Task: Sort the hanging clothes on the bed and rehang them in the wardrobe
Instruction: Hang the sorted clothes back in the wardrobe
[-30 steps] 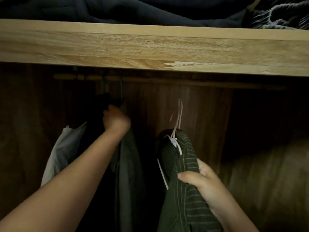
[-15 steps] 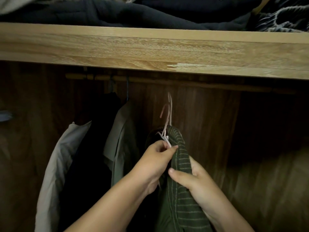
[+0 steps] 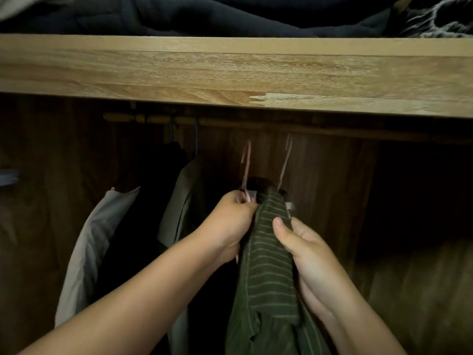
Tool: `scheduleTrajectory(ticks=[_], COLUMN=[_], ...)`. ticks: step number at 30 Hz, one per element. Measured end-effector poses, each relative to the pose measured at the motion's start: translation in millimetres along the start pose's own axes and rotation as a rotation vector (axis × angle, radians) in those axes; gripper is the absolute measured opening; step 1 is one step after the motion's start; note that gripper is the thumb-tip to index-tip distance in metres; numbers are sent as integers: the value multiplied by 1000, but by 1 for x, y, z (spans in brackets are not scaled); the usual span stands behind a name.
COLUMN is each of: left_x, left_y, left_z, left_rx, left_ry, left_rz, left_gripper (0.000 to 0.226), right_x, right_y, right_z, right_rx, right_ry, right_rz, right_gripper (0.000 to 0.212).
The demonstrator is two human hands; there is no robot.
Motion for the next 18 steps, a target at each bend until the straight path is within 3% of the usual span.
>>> scheduleTrajectory(ticks=[2, 7, 18], left_x=[-4, -11, -26], left_y=[9, 31, 66], left_z=[4, 17, 29], left_rx=[5, 54, 57], left_ry=[22, 9, -16], left_rz=[45, 104, 215], left_gripper=[27, 33, 33], right_x=[-1, 9, 22], right_y=[9, 42, 115], right_z=[-7, -24, -16], right_rx=[-26, -83, -84], right_ry=[21, -50, -230], right_rz=[-1, 50, 92], right_gripper=[21, 20, 49])
Point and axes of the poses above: each hand's wrist, its own y-axis towards the middle knuckle, its own x-axis out of the palm, z = x × y, the point moved 1 cm from there along y, towards the middle knuckle, and after that the axes turned 4 degrees about y, right-handed, at the moved point
